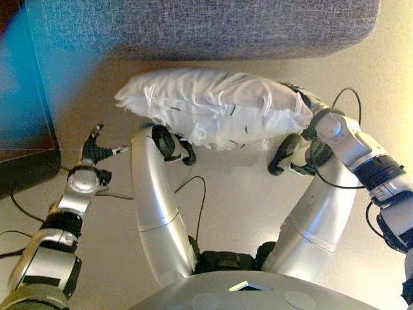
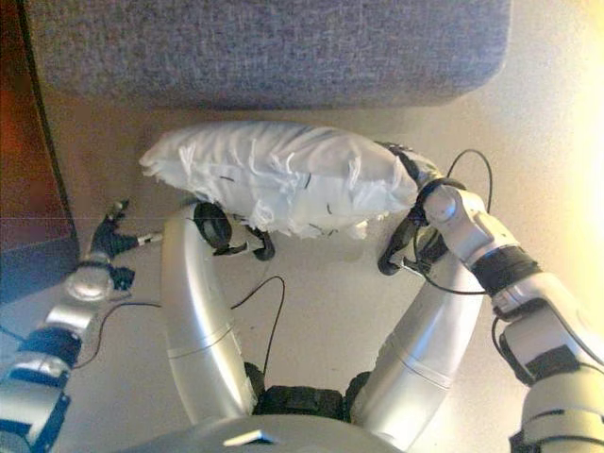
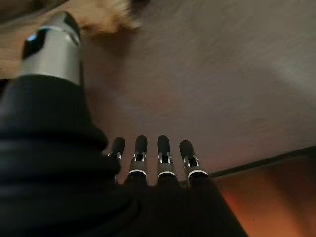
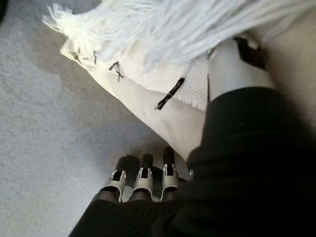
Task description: Pick up the cushion and take it to the sofa
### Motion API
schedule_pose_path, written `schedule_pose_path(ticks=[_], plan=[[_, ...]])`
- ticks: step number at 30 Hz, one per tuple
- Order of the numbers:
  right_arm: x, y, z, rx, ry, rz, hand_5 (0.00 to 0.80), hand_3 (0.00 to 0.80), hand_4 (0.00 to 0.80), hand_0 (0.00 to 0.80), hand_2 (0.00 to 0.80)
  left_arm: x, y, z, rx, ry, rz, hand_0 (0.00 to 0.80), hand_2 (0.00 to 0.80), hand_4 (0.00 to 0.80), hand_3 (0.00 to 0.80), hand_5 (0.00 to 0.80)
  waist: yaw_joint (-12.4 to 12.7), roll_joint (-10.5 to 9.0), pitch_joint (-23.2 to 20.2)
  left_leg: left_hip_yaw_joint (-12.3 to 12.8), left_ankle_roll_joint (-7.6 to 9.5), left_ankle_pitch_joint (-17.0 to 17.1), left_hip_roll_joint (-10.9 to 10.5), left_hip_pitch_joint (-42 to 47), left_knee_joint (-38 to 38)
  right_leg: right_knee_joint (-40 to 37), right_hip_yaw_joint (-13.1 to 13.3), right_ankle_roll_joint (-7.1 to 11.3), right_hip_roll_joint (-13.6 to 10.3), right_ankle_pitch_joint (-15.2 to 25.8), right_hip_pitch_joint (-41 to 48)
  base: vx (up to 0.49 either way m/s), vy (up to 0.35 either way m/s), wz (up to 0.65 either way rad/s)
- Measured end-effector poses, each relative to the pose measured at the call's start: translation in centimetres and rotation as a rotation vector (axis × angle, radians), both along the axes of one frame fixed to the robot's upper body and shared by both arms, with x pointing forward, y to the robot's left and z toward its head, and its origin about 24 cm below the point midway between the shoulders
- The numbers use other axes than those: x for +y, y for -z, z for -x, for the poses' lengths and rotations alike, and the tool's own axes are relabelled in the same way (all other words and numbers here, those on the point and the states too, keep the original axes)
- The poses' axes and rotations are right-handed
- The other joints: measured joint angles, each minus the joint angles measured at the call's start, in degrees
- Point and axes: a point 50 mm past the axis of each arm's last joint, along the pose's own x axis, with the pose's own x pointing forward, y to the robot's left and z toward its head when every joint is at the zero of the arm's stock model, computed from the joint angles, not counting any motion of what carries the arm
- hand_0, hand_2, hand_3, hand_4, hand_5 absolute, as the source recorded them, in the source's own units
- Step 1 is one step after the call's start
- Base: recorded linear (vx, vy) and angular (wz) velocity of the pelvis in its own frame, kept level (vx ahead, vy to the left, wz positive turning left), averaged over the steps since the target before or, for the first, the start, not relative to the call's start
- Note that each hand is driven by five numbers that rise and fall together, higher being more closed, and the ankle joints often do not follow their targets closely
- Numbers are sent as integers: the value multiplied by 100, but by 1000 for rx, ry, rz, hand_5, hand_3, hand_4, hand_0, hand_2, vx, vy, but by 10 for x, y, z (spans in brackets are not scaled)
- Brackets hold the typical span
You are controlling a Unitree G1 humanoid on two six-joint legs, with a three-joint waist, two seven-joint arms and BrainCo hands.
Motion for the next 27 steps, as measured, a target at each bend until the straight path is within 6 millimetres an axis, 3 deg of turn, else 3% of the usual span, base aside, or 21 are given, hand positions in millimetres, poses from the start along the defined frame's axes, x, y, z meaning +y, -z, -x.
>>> schedule_pose_path(ticks=[4,9,18,27], plan=[[-1,-1,0,7,8,-26,0,0,0,0,0,-11,-31,-19,-85,62,-20,0,0,0,0,0,-38,0,0,-19,24,-14,11,-7,57,36,3,-1,-3,-8,11,0,0,0],[-2,0,0,15,12,-32,0,0,0,0,0,-18,-45,-29,-111,105,104,0,0,0,0,0,-45,-1,0,-30,41,-23,17,-10,86,47,1,-1,-15,-8,36,0,0,0],[-6,6,1,34,28,-33,0,0,0,0,0,-27,-37,-27,-32,248,344,0,0,0,0,0,-89,-8,2,12,66,-58,37,-17,51,-30,-29,10,-69,-6,36,-6,22,-1],[-8,9,4,36,33,-44,0,0,0,0,0,-35,-26,-24,85,338,376,0,0,0,0,0,-207,-14,6,16,133,-167,125,-9,267,113,38,57,-93,-32,53,0,7,-2]])
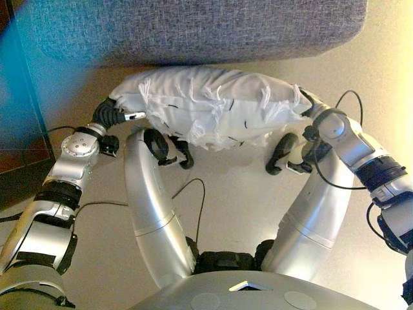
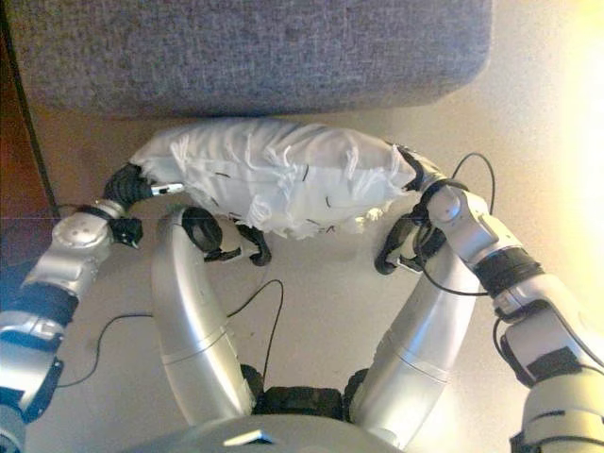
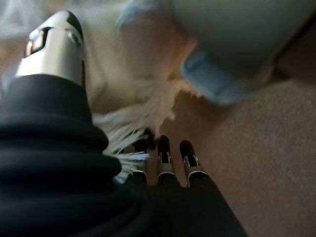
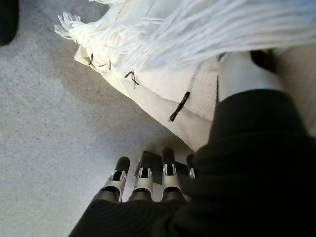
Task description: Pick up the cushion and take it to the sofa
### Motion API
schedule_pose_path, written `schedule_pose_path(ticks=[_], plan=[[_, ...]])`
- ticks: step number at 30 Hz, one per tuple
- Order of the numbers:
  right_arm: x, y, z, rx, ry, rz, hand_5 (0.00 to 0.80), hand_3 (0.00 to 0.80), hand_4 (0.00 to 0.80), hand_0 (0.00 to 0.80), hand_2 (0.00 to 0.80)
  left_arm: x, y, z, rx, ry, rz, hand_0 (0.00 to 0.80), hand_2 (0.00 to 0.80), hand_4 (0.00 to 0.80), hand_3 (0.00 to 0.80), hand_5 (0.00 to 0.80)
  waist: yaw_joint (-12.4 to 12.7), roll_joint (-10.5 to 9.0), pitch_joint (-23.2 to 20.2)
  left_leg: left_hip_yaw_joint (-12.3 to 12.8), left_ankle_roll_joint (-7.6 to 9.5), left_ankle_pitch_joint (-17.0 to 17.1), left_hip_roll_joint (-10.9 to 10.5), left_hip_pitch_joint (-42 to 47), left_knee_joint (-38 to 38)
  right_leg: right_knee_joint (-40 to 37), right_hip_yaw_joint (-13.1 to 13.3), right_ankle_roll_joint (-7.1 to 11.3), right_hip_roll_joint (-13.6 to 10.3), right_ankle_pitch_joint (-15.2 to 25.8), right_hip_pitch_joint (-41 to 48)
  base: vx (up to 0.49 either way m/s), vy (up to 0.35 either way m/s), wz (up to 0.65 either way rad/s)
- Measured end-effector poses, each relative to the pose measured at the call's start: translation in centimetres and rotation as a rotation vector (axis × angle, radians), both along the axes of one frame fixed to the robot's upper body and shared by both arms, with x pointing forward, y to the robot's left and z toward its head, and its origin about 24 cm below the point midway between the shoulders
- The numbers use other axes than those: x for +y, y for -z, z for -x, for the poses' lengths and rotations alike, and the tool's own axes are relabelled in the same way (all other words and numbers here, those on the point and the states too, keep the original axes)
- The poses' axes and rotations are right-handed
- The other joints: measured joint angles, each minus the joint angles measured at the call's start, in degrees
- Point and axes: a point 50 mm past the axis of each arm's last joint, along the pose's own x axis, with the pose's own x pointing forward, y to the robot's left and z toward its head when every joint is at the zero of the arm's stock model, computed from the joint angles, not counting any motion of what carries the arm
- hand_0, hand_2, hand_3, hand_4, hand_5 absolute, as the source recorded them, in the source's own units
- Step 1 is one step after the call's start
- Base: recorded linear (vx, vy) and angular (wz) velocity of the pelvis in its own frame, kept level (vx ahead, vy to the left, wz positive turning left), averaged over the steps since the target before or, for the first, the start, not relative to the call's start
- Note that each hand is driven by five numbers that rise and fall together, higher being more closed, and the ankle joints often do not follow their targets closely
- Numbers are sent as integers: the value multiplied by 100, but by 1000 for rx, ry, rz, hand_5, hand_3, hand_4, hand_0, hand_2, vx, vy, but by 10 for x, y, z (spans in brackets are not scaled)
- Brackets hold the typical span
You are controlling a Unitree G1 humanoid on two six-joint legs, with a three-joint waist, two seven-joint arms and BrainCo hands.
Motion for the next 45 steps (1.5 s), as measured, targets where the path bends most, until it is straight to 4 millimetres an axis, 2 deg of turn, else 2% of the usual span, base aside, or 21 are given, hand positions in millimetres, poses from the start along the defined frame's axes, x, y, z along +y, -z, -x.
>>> schedule_pose_path(ticks=[8,14,26,27,28,29,30,31,39,45], plan=[[1,-1,0,-2,-2,0,0,0,0,0,0,-8,0,-1,14,64,37,0,0,0,0,0,11,-1,0,17,12,4,29,-2,-2,-3,-4,11,-13,-5,12,0,0,0],[2,0,0,14,-10,0,0,0,0,0,0,-25,-9,-12,-22,107,93,0,0,0,0,0,1,-16,10,-2,14,3,29,-3,31,18,-5,11,-16,-5,30,0,0,0],[16,9,-2,50,-15,-33,0,0,0,0,0,-45,-7,-18,-48,99,229,0,0,0,0,0,-72,-69,21,-93,59,-15,22,-40,193,115,-16,37,-46,1,117,3,-3,1],[17,9,-2,53,-17,-35,0,0,0,0,0,-45,-7,-18,-48,98,230,198,198,198,198,198,-92,-71,22,-97,67,-17,21,-47,207,126,-14,39,-53,0,117,0,0,0],[18,10,-2,57,-17,-37,0,0,0,0,0,-46,-7,-18,-48,100,243,624,624,624,624,624,-111,-74,23,-105,73,-20,19,-52,224,139,-11,43,-53,-2,117,0,0,0],[19,11,-2,62,-15,-39,0,0,0,0,0,-47,-8,-19,-52,101,253,800,800,800,800,800,-115,-80,26,-112,77,-23,17,-53,244,157,-5,46,-53,-4,117,30,-22,0],[19,12,-2,66,-12,-40,599,599,599,599,599,-48,-9,-20,-54,102,261,800,800,800,800,800,-116,-83,27,-117,78,-24,17,-56,261,174,1,51,-55,-7,117,0,0,0],[20,12,-2,69,-12,-43,800,800,800,800,800,-48,-9,-20,-54,103,264,800,800,800,800,800,-116,-85,27,-126,75,-26,15,-58,274,183,2,54,-55,-8,117,34,-27,0],[26,16,-2,79,-22,-57,800,800,800,800,800,-53,-12,-23,-53,114,265,800,800,800,800,800,-125,-97,27,-173,85,-46,13,-89,389,261,25,73,-55,-18,117,0,0,0],[26,32,4,117,-8,-88,800,800,800,800,800,-63,-14,-23,-64,147,275,800,800,800,800,800,-141,-108,33,-173,114,-89,23,-89,460,296,58,73,-48,-11,117,0,0,0]])
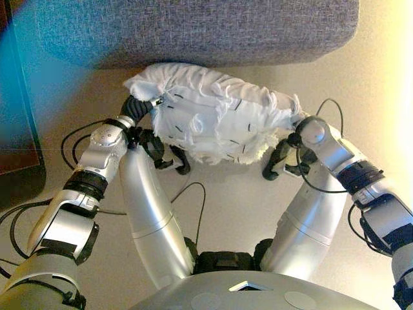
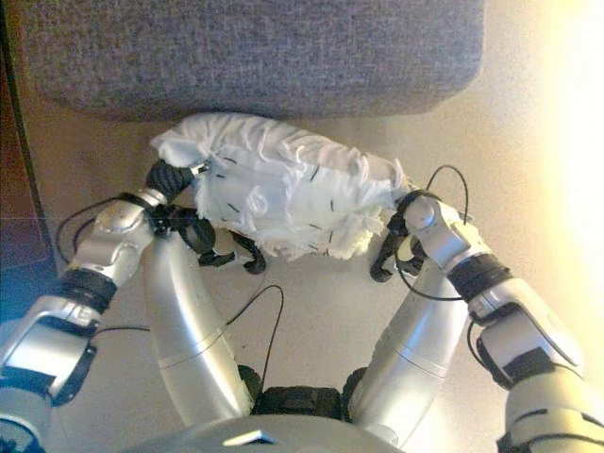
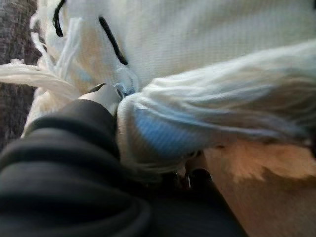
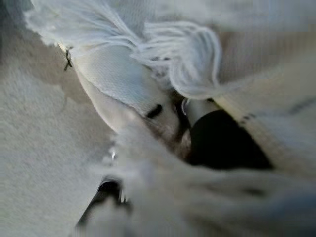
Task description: Pick up the cushion and take it to the sofa
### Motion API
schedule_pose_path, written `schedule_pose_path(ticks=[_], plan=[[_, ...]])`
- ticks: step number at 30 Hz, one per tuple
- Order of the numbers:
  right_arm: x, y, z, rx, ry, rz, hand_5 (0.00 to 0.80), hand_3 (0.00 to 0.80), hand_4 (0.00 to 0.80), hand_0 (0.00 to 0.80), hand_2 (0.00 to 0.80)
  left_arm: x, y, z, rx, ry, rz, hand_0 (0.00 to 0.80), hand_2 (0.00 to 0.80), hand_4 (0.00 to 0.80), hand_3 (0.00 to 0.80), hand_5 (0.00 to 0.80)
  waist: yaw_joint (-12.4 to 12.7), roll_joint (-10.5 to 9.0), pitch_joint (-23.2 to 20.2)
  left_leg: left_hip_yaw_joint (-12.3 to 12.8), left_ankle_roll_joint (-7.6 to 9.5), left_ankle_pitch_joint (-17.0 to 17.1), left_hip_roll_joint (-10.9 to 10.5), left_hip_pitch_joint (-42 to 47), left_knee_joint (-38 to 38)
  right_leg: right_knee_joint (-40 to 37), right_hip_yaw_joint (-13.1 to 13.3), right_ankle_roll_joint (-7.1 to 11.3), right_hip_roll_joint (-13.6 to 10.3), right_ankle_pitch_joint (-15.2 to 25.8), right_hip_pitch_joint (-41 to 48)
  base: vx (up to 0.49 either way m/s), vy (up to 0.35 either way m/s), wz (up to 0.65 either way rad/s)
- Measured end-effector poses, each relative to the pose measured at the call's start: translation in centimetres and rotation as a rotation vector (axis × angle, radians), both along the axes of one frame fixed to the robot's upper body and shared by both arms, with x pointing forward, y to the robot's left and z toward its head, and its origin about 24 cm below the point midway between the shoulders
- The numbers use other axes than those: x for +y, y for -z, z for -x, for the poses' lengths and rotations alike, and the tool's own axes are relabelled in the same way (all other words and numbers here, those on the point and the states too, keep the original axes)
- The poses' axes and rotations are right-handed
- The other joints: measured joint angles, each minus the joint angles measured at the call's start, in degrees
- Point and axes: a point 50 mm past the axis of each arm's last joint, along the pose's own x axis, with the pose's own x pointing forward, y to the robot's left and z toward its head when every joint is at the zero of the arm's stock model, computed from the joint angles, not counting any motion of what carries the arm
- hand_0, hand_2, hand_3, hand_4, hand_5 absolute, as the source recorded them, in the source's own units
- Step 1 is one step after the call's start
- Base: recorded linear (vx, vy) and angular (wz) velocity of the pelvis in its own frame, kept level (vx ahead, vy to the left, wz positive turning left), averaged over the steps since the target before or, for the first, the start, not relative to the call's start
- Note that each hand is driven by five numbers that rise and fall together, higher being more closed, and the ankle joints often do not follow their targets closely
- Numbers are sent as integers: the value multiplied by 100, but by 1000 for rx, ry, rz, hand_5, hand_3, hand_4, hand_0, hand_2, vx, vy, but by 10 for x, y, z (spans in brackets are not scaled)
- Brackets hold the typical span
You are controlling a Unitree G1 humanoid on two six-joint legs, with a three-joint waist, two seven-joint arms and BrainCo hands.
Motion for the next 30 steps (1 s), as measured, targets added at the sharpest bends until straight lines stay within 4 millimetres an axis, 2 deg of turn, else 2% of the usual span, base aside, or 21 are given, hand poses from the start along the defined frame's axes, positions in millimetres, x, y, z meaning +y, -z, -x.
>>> schedule_pose_path(ticks=[5,8,11,14,20,26,30], plan=[[-2,1,1,-5,26,-52,800,800,800,800,800,-2,0,0,-6,7,-6,800,800,800,800,800,3,-2,-1,-6,-3,-27,18,0,45,33,23,30,0,-13,-1,-24,-5,0],[-1,-2,0,-24,37,-81,800,800,800,800,800,-2,-3,-1,-21,-1,15,800,800,800,800,800,2,-75,-22,63,10,-16,72,0,-99,-122,11,46,71,45,-70,-120,-14,-9],[-2,-11,-4,-71,62,-132,800,800,800,800,800,-5,-8,-2,-69,-14,52,800,800,800,800,800,-18,-157,-16,376,45,192,130,142,-787,-853,-160,25,170,370,-48,-109,-31,-17],[-3,-5,-5,-76,97,-192,800,800,800,800,800,-10,-4,-2,-91,-25,83,800,800,800,800,800,-135,-207,-3,672,63,340,99,667,-1566,-1660,-399,60,189,585,471,-75,-33,-6],[-5,6,3,-127,133,-289,800,800,800,800,800,-16,10,2,-108,-75,97,800,800,800,800,800,-166,-316,2,1071,-124,739,-106,2018,-3280,-3462,-819,197,401,1108,1793,-52,-47,-12],[-6,31,22,-101,162,-411,800,800,800,800,800,-19,12,7,-156,-107,88,800,800,800,800,800,-249,-376,-3,1275,-264,1298,-361,3327,-4909,-4973,-1063,298,639,1520,3125,8,-69,4],[-7,47,40,-82,173,-515,800,800,800,800,800,-21,13,14,-174,-118,99,800,800,800,800,800,-208,-426,-3,1278,-440,1536,-549,4351,-5810,-5755,-1166,330,767,1743,4036,132,-58,-12]])
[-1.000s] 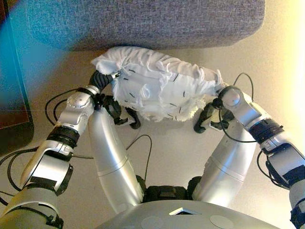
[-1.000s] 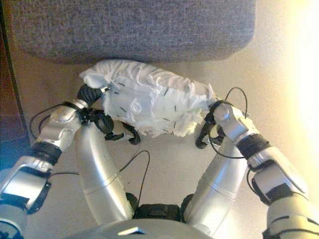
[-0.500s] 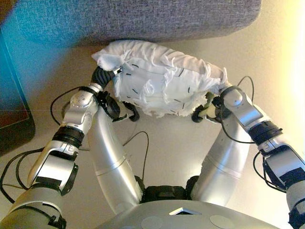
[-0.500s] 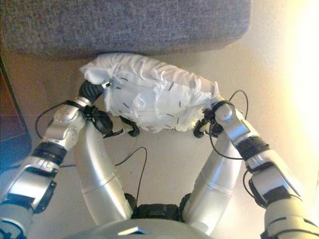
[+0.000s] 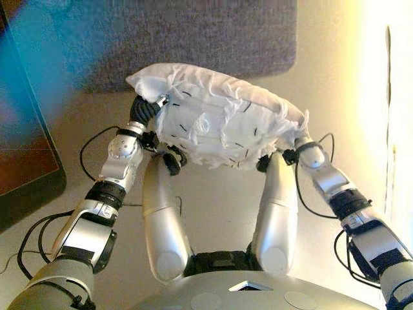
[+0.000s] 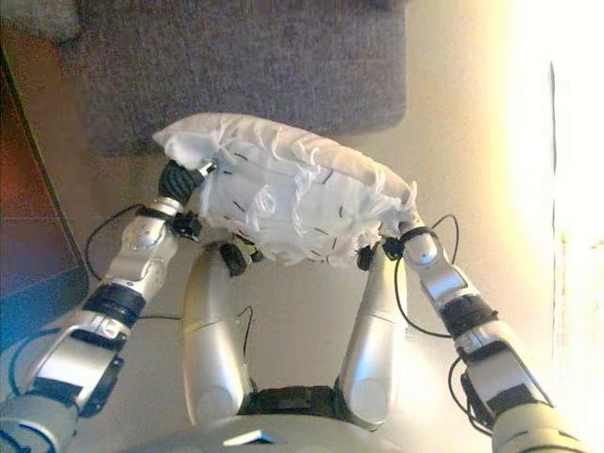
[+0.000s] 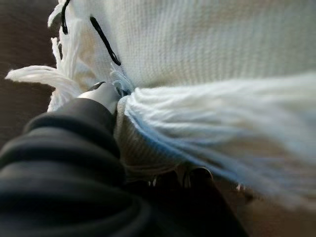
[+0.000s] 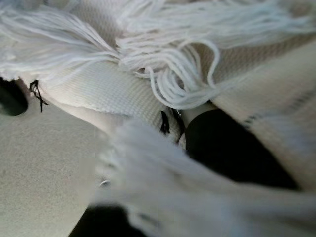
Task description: Pick up the cushion and take it to the sofa
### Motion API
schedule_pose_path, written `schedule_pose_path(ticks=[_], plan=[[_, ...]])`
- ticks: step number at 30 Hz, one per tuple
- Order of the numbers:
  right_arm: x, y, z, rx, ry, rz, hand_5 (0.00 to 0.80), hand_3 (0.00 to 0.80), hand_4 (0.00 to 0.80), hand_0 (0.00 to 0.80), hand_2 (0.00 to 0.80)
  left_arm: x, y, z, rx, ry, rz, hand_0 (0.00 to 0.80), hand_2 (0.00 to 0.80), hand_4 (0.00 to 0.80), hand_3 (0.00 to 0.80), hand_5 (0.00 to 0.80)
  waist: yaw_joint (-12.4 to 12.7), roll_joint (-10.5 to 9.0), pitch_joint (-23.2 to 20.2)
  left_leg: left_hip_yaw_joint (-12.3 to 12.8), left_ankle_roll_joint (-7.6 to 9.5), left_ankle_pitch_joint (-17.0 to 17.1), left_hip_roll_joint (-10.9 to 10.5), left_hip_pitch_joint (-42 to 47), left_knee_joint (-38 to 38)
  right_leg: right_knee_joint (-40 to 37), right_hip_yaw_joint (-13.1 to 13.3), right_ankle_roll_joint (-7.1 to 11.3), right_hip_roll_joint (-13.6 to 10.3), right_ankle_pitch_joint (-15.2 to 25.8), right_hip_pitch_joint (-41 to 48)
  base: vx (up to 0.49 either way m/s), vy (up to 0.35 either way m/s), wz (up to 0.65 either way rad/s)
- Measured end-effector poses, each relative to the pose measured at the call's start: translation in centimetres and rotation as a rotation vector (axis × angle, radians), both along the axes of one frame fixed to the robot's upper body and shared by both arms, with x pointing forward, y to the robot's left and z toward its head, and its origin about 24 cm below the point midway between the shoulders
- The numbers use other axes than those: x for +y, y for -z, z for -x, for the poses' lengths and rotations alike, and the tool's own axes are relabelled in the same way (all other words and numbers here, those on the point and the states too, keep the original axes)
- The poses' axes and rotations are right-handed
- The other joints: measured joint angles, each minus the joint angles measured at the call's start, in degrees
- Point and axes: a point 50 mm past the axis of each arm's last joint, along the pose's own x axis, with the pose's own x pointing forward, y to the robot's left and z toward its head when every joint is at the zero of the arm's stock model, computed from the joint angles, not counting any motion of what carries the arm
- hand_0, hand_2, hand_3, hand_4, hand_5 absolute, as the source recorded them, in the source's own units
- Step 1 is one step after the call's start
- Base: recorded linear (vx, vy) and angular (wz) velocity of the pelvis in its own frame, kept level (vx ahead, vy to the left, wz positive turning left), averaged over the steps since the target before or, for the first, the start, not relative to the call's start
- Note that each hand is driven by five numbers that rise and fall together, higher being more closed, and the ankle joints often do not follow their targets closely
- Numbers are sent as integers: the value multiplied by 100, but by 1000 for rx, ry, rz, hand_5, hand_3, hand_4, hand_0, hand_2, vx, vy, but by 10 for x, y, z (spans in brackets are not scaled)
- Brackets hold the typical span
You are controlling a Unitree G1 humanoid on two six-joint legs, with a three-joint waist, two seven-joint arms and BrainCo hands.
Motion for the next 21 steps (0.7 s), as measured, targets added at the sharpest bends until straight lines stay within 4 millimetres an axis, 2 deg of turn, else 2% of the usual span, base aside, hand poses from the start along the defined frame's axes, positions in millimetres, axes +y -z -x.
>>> schedule_pose_path(ticks=[3,6,9,12,16,18,21], plan=[[-6,8,15,19,11,-115,800,800,800,800,800,-4,7,8,7,5,24,800,800,800,800,800,41,-5,-10,-16,-76,135,-180,907,-737,-569,-23,41,56,131,772,123,-47,-16],[-9,14,24,42,21,-262,800,800,800,800,800,-6,9,13,2,1,61,800,800,800,800,800,34,-7,-32,-33,-197,437,-309,1679,-1528,-1166,-152,54,138,303,1474,100,-69,-5],[-7,7,28,23,-6,-350,800,800,800,800,800,-3,8,16,2,-17,100,800,800,800,800,800,44,-19,-81,-23,-251,794,-398,2333,-2357,-1703,-292,62,273,482,2041,48,-112,3],[-8,1,26,8,-25,-398,800,800,800,800,800,-1,10,16,25,-31,114,800,800,800,800,800,54,-20,-122,-17,-306,1030,-404,2945,-2974,-2136,-424,66,403,574,2618,106,-136,3],[-6,4,27,63,-44,-452,800,800,800,800,800,3,23,23,100,-60,120,800,800,800,800,800,62,-27,-347,-7,-338,1104,-317,3783,-3457,-2681,-481,89,636,657,3473,214,-126,-9],[-4,13,31,113,-40,-462,800,800,800,800,800,7,36,33,152,-75,127,800,800,800,800,800,56,-36,-806,-7,-339,1101,-286,3995,-3643,-2880,-470,99,730,663,3668,268,-74,-14],[1,24,35,184,-33,-476,800,800,800,800,800,9,51,45,209,-104,184,800,800,800,800,800,65,-53,-1227,53,-337,1100,-259,4579,-3837,-3197,-425,123,836,676,4247,270,-46,-16]])
